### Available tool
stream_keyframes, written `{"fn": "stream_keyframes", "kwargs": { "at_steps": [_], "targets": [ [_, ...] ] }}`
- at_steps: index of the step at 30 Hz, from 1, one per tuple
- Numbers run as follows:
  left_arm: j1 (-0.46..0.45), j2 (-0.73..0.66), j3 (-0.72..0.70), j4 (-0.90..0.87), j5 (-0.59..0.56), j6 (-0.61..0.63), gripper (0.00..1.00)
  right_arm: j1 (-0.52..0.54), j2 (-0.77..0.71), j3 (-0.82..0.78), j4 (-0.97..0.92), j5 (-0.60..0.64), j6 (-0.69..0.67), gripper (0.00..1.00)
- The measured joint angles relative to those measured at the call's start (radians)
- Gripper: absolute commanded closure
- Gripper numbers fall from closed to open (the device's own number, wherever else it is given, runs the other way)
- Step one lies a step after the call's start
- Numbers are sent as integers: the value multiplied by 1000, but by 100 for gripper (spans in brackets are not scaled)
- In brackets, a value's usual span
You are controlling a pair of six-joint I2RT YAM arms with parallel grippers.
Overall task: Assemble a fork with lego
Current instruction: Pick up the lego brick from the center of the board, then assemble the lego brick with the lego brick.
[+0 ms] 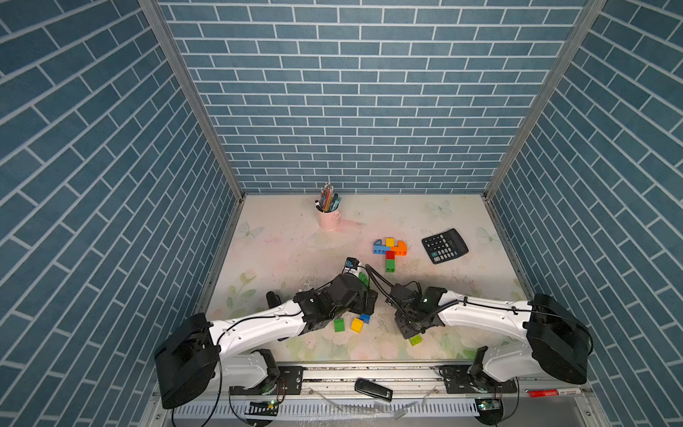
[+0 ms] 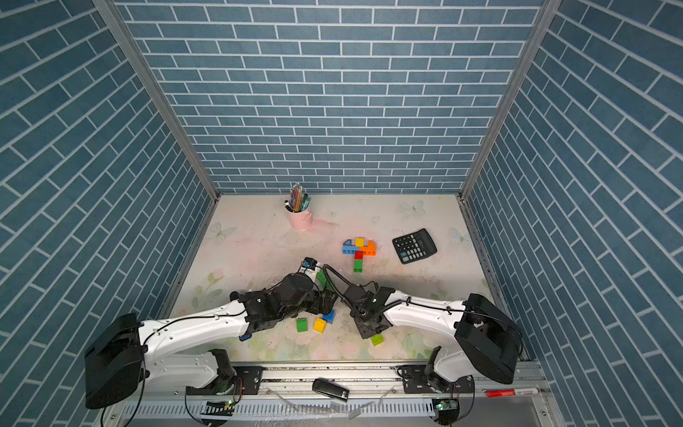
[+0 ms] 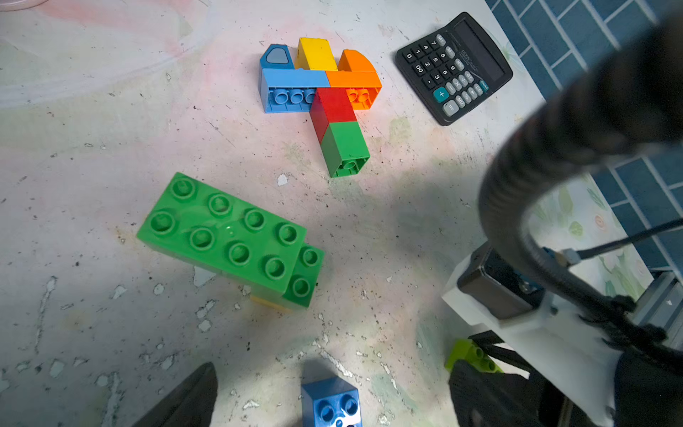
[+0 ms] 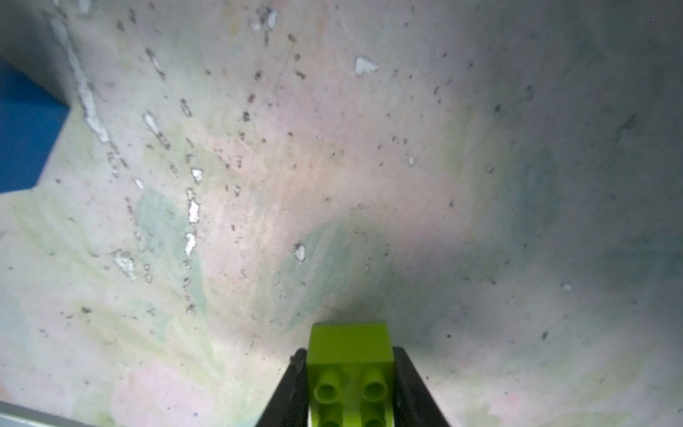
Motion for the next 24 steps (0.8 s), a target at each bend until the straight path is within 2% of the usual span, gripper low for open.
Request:
{"fn": "stream_keyframes", "kwargs": {
  "at_steps": [5, 9, 12, 13, 14, 19, 24],
  "targets": [
    [67, -39, 0, -8, 27, 6, 1, 0, -52, 10, -45, 55, 0, 76],
    [179, -117, 0, -8, 73, 8, 1, -2, -149, 76, -70, 97, -25, 84],
    [275, -158, -5, -4, 119, 8, 1, -17, -214, 134, -51, 117, -93, 87],
    [307, -164, -9, -4, 139, 7, 1, -26, -227, 150, -39, 117, -119, 90],
    [338, -166, -13, -3, 160, 6, 1, -40, -235, 163, -21, 115, -148, 100],
    [473, -161, -39, -4, 275, 0, 1, -85, -223, 183, 60, 81, -327, 100],
    [574, -115, -39, 5, 392, 0, 2, -102, -154, 275, 41, 18, -387, 100]
  ]
}}
